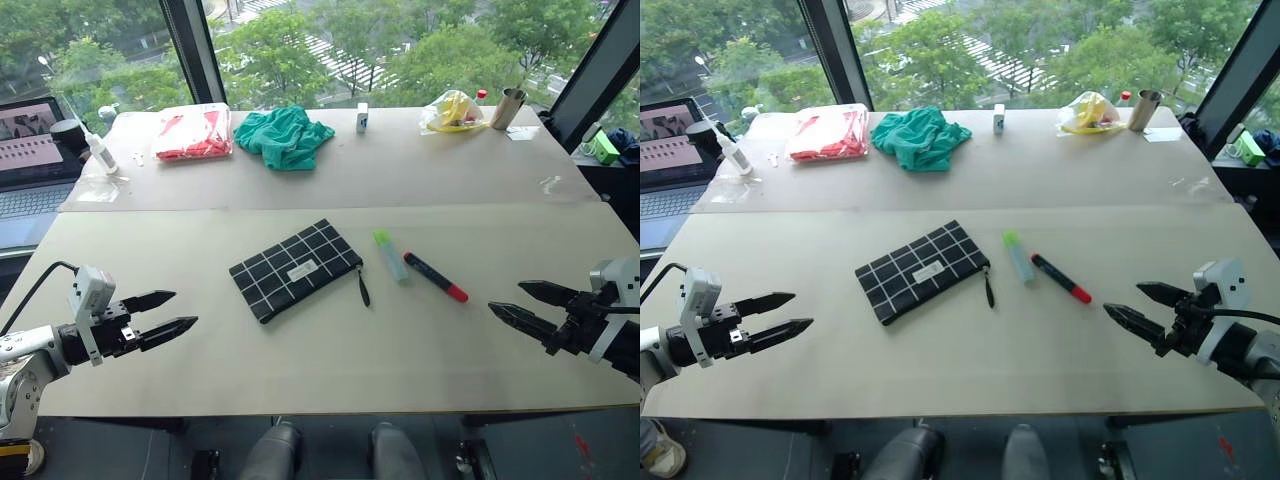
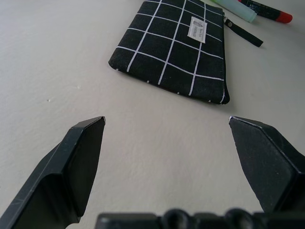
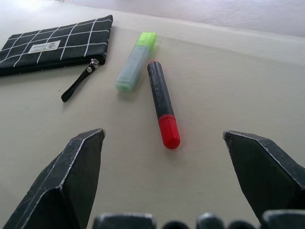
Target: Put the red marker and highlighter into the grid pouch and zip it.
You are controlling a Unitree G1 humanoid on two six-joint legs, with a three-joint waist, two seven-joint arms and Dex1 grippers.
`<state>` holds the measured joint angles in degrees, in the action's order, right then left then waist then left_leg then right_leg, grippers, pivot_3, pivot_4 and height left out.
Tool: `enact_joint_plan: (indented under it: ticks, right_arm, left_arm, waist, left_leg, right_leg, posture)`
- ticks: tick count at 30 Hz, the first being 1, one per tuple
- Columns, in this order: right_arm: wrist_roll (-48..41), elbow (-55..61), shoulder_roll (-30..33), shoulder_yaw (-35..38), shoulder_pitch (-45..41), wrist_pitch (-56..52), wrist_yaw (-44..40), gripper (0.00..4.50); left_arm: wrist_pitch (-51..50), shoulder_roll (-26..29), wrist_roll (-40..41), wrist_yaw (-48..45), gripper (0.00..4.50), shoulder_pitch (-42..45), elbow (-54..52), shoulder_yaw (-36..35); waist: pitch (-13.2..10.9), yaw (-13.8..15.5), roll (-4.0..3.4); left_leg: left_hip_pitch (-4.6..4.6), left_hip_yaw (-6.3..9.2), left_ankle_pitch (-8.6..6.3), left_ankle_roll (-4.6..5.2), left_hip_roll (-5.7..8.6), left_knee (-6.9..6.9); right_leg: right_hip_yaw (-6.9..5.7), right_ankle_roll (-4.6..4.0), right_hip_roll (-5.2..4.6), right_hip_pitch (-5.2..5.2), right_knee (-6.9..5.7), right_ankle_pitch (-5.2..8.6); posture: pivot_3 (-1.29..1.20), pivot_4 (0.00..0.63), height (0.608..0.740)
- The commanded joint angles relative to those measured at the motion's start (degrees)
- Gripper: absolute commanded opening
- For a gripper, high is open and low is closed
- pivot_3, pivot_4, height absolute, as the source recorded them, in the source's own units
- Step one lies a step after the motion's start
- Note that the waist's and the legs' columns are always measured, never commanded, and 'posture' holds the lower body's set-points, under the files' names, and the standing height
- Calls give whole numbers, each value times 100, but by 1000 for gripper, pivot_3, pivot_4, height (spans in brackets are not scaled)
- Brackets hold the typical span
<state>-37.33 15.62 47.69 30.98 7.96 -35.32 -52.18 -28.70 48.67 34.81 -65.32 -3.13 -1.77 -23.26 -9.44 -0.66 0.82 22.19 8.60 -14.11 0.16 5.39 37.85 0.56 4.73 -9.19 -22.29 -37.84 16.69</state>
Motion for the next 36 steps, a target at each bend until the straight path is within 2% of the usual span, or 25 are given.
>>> enact_joint_plan:
  ticks: [1,4,5,9,10,11,15,18,20,24,26,28,32,36]
  right_arm:
    - [87,78,38,-94,-129,144,59,4415]
    - [350,77,88,-555,-443,179,158,4415]
    - [374,54,50,-687,-638,102,261,4175]
    - [190,233,-196,-1262,-1390,-131,418,2972]
    - [196,275,-276,-1532,-1644,-203,430,2516]
    - [257,300,-372,-1854,-1925,-208,410,2320]
    - [511,90,-889,-2966,-3051,-147,264,851]
    - [815,-212,-1209,-3576,-3628,24,114,16]
    - [1090,-673,-1494,-3978,-4009,225,-4,16]
    - [2356,-1979,-1934,-5011,-4664,1016,71,16]
    - [2816,-2459,-2174,-5297,-4902,1286,256,16]
    - [3197,-2872,-2388,-5481,-5076,1556,435,16]
    - [4104,-3794,-2668,-5848,-5399,2074,919,16]
    - [4170,-3877,-2856,-5722,-5428,2126,887,16]
  left_arm:
    - [123,74,-60,16,4500,-11,-62,-64]
    - [106,-18,-51,9,4500,-157,-160,-48]
    - [244,-91,-119,13,4500,-142,-117,9]
    - [1387,-323,-579,-352,4500,14,506,317]
    - [1626,-384,-643,-431,4500,-19,546,357]
    - [1970,-439,-732,-530,4500,-51,582,396]
    - [2694,-461,-986,-602,4500,66,808,488]
    - [2992,-460,-1056,-611,4500,229,923,546]
    - [3178,-477,-1112,-556,4500,370,917,590]
    - [3637,-370,-1426,-588,4500,465,913,788]
    - [3867,-275,-1660,-638,4500,458,961,936]
    - [4107,-222,-1851,-617,4500,490,1040,1064]
    - [4574,-178,-2247,-537,4500,682,1298,1365]
    - [5146,-180,-2705,-329,4500,1044,1713,1637]
  waist:
    - [0,1,0]
    - [0,-18,0]
    - [0,-28,0]
    - [0,-18,-1]
    - [0,-16,-1]
    - [0,-22,1]
    - [-1,-34,3]
    - [-1,-21,3]
    - [1,5,10]
    - [3,-27,20]
    - [4,-52,21]
    - [4,-87,21]
    - [5,-186,22]
    - [8,-184,26]
  left_leg:
    - [0,0,0,0,0,0]
    - [-2,-1,0,0,0,0]
    - [-4,-4,0,0,-2,0]
    - [-7,-12,0,-1,-4,-5]
    - [-6,-13,0,-1,-6,-5]
    - [-5,-12,-1,-1,-7,-5]
    - [1,-15,-1,-2,-10,-4]
    - [4,-15,-1,-2,-10,-4]
    - [7,-12,-1,-2,-9,-4]
    - [9,-12,1,-5,-5,-1]
    - [12,-13,5,-11,-3,-1]
    - [26,-18,35,-63,-7,-3]
    - [41,-20,40,-71,-9,-3]
    - [41,-18,41,-73,-13,-3]
  right_leg:
    - [0,0,0,0,0,0]
    - [1,0,1,0,0,0]
    - [5,0,3,-1,0,0]
    - [10,0,4,-4,-2,0]
    - [9,-1,6,-4,-1,0]
    - [9,-1,7,-4,2,0]
    - [11,-3,7,-11,10,-2]
    - [10,-5,7,-19,7,-4]
    - [6,-5,6,-20,6,-4]
    - [9,-4,5,-29,-4,-7]
    - [12,-5,6,-48,-17,-7]
    - [13,-6,8,-74,-28,-8]
    - [13,-8,10,-91,-36,-9]
    - [13,-11,20,-91,-36,-11]
  posture:
    - [0,150,740]
    - [0,150,740]
    - [0,150,740]
    - [0,150,740]
    - [0,150,740]
    - [0,150,740]
    - [0,150,740]
    - [0,150,740]
    - [0,150,740]
    - [0,150,740]
    - [0,150,740]
    - [0,150,740]
    - [0,150,740]
    - [0,150,740]
